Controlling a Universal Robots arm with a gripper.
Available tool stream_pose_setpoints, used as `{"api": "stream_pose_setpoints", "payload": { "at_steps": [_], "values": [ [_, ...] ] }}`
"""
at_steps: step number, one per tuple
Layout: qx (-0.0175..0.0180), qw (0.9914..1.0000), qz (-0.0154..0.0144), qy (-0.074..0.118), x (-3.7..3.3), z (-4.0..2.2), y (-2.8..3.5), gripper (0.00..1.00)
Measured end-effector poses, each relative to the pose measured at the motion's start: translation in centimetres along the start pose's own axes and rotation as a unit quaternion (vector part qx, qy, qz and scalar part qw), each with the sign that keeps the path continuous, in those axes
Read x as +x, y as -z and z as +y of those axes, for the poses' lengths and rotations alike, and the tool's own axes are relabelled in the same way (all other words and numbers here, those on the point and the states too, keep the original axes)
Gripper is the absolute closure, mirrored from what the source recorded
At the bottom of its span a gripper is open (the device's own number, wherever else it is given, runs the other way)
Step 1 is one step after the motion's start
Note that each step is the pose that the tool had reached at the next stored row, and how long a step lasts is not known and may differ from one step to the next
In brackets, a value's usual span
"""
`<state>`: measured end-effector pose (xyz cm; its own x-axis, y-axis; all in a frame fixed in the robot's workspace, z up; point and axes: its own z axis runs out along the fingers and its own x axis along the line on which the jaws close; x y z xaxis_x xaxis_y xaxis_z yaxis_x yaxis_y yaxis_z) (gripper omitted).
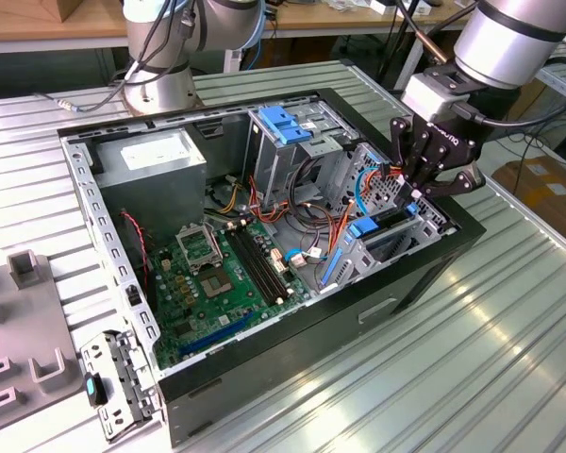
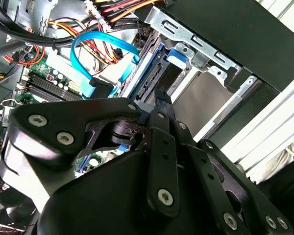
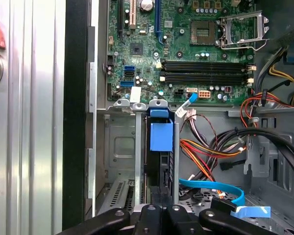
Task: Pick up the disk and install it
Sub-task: 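Insert the first disk wire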
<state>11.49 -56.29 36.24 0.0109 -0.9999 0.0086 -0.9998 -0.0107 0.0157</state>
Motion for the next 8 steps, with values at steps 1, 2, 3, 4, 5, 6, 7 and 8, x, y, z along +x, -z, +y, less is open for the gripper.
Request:
{"api": "stream_pose_setpoints", "payload": {
  "at_steps": [1, 2, 3, 4, 5, 6, 7, 8],
  "values": [
    [0.0, 1.0, 0.0, 0.0, 0.0, 0.0, 0.0, 0.89],
    [0.0, 1.0, 0.0, 0.0, 0.0, 0.0, 0.0, 0.89],
    [0.0, 1.0, 0.0, 0.0, 0.0, 0.0, 0.0, 0.89],
    [0.0, 1.0, 0.0, 0.0, 0.0, 0.0, 0.0, 0.89],
    [0.0, 1.0, 0.0, 0.0, 0.0, 0.0, 0.0, 0.89],
    [0.0, 1.0, 0.0, 0.003, 0.0, 0.0, 0.0, 0.89],
    [0.0, 0.99999, 0.0001, 0.004, 0.0, 0.0, 0.0, 0.89],
    [0.0, 0.99999, 0.0001, 0.005, 0.0, 0.0, 0.0, 0.89]
  ]
}}
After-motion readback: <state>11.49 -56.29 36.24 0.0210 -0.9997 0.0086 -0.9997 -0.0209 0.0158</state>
